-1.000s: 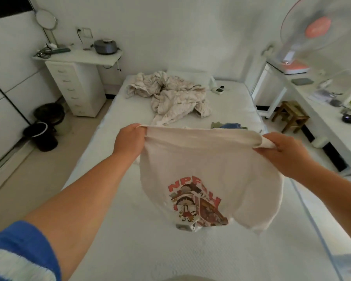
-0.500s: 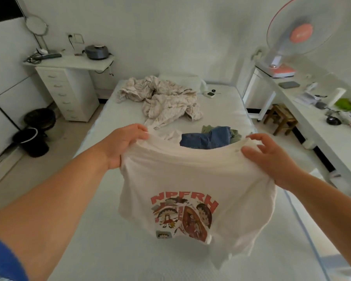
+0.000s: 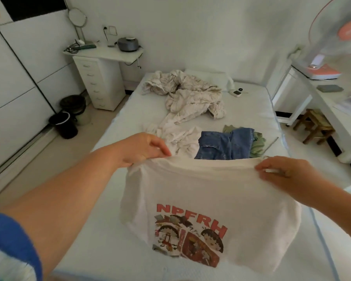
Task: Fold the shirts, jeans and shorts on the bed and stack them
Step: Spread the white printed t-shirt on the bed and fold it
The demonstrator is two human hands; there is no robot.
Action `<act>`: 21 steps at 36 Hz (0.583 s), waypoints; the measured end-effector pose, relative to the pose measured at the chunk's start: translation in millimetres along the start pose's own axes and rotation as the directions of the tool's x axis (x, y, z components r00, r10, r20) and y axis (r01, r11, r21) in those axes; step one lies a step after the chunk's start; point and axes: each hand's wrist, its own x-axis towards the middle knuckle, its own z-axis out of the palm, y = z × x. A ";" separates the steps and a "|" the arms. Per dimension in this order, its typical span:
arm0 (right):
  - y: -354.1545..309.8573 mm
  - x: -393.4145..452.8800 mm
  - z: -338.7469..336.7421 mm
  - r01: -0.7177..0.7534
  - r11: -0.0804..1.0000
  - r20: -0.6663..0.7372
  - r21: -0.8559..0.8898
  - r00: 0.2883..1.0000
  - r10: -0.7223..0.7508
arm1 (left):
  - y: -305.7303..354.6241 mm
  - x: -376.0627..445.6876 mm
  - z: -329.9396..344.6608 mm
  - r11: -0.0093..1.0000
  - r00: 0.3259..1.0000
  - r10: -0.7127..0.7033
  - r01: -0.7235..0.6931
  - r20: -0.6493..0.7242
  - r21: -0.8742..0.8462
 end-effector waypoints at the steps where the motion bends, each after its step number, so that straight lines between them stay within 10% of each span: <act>1: 2.1 0.9 -0.3 -0.017 1.000 0.037 0.001 0.999 0.017 | 0.1 -1.8 1.1 1.000 1.000 -0.008 0.008 0.027 -0.013; 10: 9.2 9.4 -7.4 0.022 0.997 0.170 -0.071 0.985 -0.010 | 4.8 -15.6 9.8 0.963 0.978 -0.003 -0.054 0.210 0.264; 21: 12.3 8.1 -4.7 0.119 0.989 -0.110 0.084 0.988 -0.110 | 3.0 -20.0 23.8 0.925 0.980 0.175 -0.197 0.097 0.325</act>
